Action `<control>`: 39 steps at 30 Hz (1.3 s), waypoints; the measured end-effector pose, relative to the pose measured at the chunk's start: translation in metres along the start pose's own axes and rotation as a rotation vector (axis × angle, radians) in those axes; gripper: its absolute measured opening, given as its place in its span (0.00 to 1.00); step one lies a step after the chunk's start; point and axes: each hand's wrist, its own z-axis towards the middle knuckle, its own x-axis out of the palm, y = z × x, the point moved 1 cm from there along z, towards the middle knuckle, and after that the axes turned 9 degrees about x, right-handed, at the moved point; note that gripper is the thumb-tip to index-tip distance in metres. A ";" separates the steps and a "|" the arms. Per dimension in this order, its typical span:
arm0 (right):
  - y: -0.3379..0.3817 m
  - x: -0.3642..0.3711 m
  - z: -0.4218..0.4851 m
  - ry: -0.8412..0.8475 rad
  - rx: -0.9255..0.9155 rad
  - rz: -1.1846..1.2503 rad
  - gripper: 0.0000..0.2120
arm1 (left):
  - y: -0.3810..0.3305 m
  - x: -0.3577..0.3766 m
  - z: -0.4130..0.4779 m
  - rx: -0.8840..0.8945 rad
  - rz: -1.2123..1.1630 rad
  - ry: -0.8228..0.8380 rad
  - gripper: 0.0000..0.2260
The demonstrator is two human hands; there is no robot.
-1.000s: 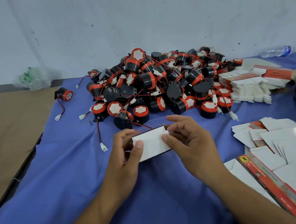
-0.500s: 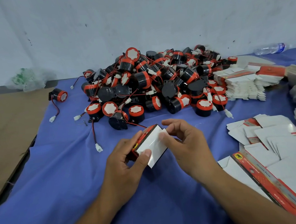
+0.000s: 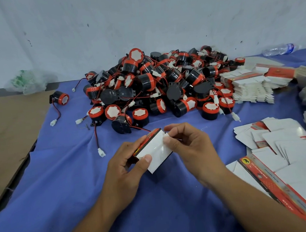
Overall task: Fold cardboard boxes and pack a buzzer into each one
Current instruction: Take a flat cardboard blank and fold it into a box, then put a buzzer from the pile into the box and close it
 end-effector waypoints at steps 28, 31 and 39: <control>-0.008 -0.014 0.016 0.106 -0.372 -1.136 0.20 | -0.014 0.007 0.007 0.205 0.813 0.164 0.21; -0.011 -0.017 0.015 0.202 -0.290 -1.083 0.22 | -0.008 0.016 -0.002 0.113 0.646 0.192 0.16; -0.002 -0.024 0.008 0.265 -0.359 -0.920 0.19 | -0.006 -0.022 0.012 0.072 0.342 -0.006 0.19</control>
